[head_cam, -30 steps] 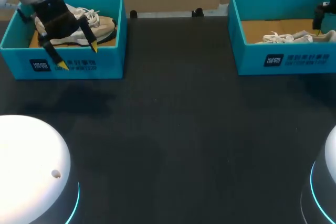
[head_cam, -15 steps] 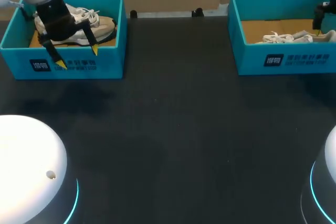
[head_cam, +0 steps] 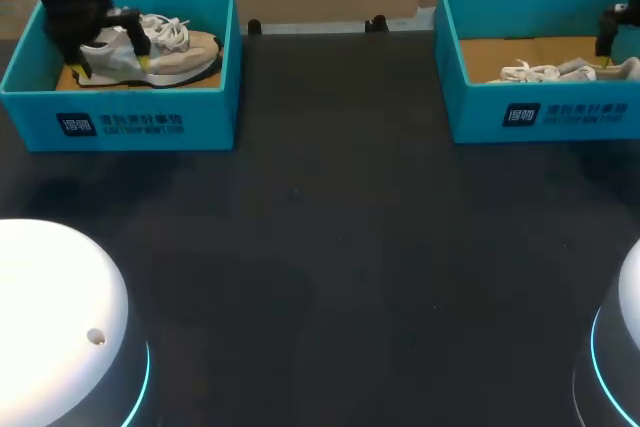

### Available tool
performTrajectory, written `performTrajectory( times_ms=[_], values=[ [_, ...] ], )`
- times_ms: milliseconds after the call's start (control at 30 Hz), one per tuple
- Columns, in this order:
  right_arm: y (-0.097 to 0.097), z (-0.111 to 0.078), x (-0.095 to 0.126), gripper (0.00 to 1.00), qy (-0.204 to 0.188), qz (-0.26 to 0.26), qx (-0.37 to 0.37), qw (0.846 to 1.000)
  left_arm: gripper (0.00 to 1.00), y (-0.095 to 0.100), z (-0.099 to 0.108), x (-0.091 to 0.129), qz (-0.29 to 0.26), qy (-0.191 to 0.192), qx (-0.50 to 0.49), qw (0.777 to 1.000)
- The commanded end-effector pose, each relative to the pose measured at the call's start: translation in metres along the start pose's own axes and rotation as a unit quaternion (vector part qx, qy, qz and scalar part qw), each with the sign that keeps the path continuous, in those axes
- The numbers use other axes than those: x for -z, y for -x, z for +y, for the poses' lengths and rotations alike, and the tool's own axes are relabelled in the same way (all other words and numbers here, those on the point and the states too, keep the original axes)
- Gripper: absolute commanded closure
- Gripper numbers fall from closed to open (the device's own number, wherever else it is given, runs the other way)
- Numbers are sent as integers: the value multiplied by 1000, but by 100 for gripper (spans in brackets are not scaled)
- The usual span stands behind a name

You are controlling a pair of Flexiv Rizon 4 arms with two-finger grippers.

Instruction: Take the shoe out of the shoebox, open the shoe tongue, remove and reinsert the insole, then place the shoe into the shoebox

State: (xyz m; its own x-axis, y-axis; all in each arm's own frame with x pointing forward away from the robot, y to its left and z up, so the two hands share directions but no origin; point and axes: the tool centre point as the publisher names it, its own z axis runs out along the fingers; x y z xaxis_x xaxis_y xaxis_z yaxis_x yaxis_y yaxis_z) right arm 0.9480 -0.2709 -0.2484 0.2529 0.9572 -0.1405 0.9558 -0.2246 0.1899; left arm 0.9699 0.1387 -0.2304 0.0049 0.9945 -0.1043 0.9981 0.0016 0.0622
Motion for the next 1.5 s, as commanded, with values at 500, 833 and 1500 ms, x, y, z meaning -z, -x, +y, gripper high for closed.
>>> performTrajectory(
  times_ms=[500, 833, 1500],
  values=[
    [0, 0, 0, 0, 0, 0, 0, 1000, 0, -63, 73, 3, 11, 30, -55, 998],
    [0, 0, 0, 0, 0, 0, 0, 1000, 0, -93, 101, 11, 18, 34, -15, 999],
    [0, 0, 0, 0, 0, 0, 0, 1000, 0, -93, 101, 11, 18, 34, -15, 999]
  ],
)
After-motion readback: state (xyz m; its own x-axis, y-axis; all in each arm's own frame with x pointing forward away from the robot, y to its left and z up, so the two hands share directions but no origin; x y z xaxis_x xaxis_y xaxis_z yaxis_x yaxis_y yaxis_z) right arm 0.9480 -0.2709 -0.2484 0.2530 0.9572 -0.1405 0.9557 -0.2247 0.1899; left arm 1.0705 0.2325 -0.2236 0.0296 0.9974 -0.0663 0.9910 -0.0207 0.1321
